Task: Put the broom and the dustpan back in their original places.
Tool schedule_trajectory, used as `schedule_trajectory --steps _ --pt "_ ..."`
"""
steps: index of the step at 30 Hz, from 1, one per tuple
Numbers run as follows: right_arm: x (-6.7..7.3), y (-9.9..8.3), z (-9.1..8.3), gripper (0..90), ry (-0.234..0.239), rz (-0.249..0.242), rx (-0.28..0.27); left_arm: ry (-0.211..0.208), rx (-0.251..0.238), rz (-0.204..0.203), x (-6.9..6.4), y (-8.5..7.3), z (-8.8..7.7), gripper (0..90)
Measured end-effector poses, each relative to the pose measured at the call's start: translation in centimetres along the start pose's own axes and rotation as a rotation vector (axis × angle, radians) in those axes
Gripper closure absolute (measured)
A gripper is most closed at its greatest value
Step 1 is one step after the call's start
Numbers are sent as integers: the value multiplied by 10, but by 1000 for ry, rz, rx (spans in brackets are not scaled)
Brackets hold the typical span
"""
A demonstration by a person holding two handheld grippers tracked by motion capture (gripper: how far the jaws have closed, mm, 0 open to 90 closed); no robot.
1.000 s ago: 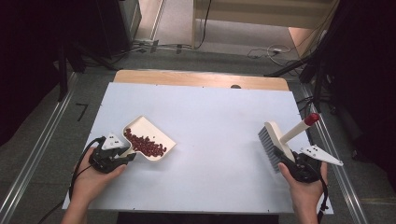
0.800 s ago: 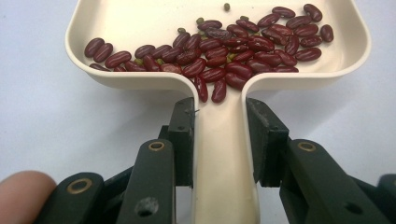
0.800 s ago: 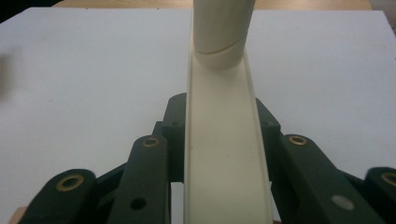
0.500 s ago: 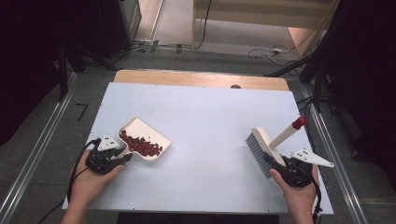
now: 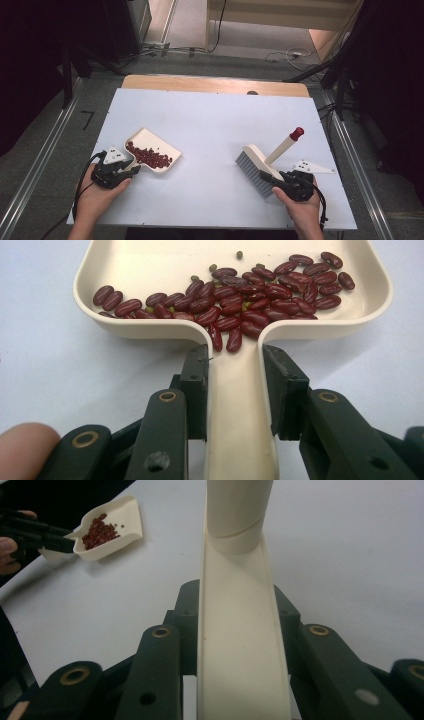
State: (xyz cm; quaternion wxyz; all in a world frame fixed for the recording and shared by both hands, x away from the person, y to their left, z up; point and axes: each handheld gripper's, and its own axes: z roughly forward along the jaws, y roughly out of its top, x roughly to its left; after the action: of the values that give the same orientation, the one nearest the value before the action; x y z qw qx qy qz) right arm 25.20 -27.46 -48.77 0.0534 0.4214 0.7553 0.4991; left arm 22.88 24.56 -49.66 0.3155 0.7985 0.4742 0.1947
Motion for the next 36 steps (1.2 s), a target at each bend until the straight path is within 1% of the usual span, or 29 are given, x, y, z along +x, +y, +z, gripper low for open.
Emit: schedule_trajectory --steps 1,3,4,5,10,13,16,18,19,21,23,24,27,29,31,33,35,36 --pt "-4 -2 2 653 -2 5 3 -4 2 11 -1 -1 1 661" --pt "-12 -3 3 653 34 47 -12 3 6 11 -3 -2 4 661" --pt "-16 -3 2 653 40 51 -21 3 5 6 -4 -2 4 661" --pt "-20 -3 2 653 36 46 -24 0 4 0 -4 -3 4 661" --pt "-35 -7 2 653 -4 72 -22 -6 0 -8 -3 -7 5 661" --pt "-47 -10 2 651 -7 105 -12 -6 0 -7 -3 -8 7 660" --pt "-54 -12 4 646 -9 131 -5 -1 0 -2 -4 -8 7 660" --pt "-57 -12 6 640 -16 136 3 1 4 1 -4 -9 9 660" --pt "-58 -12 6 634 -21 131 6 1 5 0 -4 -9 10 660" --pt "-58 -11 6 612 -54 108 22 1 3 1 -4 -9 10 659" --pt "-60 -11 6 590 -84 118 32 2 2 4 -4 -10 10 660" --pt "-61 -11 6 588 -87 117 39 2 2 4 -4 -10 10 660" --pt "-64 -11 7 579 -83 143 47 2 1 5 -4 -10 10 659" --pt "-65 -10 7 574 -91 151 53 2 1 5 -4 -10 10 659" --pt "-65 -10 7 566 -97 150 52 2 3 8 -4 -10 10 658" --pt "-65 -10 7 558 -116 139 56 5 4 9 -4 -10 10 658" --pt "-66 -10 7 549 -120 145 59 3 3 8 -4 -10 10 658" --pt "-66 -10 7 537 -136 140 64 2 3 8 -4 -10 10 658"
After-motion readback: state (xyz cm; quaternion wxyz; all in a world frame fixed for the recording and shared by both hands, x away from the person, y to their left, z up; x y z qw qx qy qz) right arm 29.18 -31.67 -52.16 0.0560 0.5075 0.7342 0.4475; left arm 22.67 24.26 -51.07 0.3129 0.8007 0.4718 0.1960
